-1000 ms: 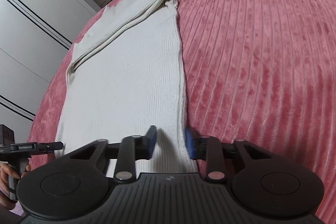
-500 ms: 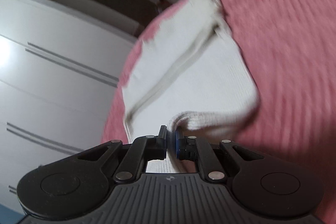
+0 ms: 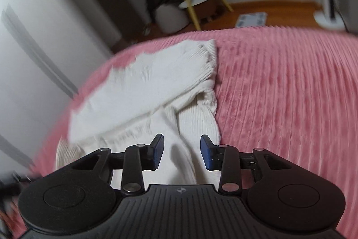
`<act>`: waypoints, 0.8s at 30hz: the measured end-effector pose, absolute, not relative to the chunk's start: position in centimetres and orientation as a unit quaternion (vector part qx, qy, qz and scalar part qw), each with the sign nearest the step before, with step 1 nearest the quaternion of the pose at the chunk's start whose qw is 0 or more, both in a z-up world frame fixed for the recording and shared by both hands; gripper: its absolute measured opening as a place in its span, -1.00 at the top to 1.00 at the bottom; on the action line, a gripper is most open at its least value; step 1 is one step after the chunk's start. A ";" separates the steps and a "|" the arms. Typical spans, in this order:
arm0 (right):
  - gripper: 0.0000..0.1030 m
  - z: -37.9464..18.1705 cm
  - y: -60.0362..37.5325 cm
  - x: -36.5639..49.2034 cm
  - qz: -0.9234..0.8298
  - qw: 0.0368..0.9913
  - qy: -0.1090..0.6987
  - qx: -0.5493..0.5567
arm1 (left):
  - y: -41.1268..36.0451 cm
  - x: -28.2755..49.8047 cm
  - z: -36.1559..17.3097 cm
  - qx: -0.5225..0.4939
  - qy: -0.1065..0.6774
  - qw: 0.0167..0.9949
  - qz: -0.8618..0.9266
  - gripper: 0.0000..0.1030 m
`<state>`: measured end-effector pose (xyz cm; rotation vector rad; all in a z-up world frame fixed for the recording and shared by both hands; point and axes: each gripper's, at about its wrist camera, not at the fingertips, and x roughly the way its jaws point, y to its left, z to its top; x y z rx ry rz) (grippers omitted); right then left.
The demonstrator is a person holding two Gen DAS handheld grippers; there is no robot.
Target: Fold small clothes
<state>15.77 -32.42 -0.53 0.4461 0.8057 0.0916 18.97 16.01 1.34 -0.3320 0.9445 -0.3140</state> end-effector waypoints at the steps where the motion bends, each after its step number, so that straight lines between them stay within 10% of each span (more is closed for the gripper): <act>1: 0.31 -0.7 -31.8 16.1 0.052 0.899 0.393 0.187 | 15.2 18.9 1.4 -0.129 0.451 0.869 -0.159 -0.48; 10: 0.08 -1.0 -27.1 18.2 0.085 0.909 0.404 0.063 | 9.9 19.7 1.8 -0.054 0.430 0.876 -0.212 -0.66; 15: 0.44 -1.7 -25.5 19.6 0.085 0.905 0.416 0.011 | 5.9 21.1 0.7 0.018 0.436 0.872 -0.222 -0.67; 22: 0.84 -1.2 -25.2 19.2 0.072 0.916 0.395 -0.020 | 5.6 22.6 -1.2 0.017 0.470 0.865 -0.174 0.71; 24: 0.84 -0.4 -25.8 18.9 0.070 0.921 0.382 -0.013 | 6.9 22.7 -0.3 -0.022 0.459 0.872 -0.168 0.80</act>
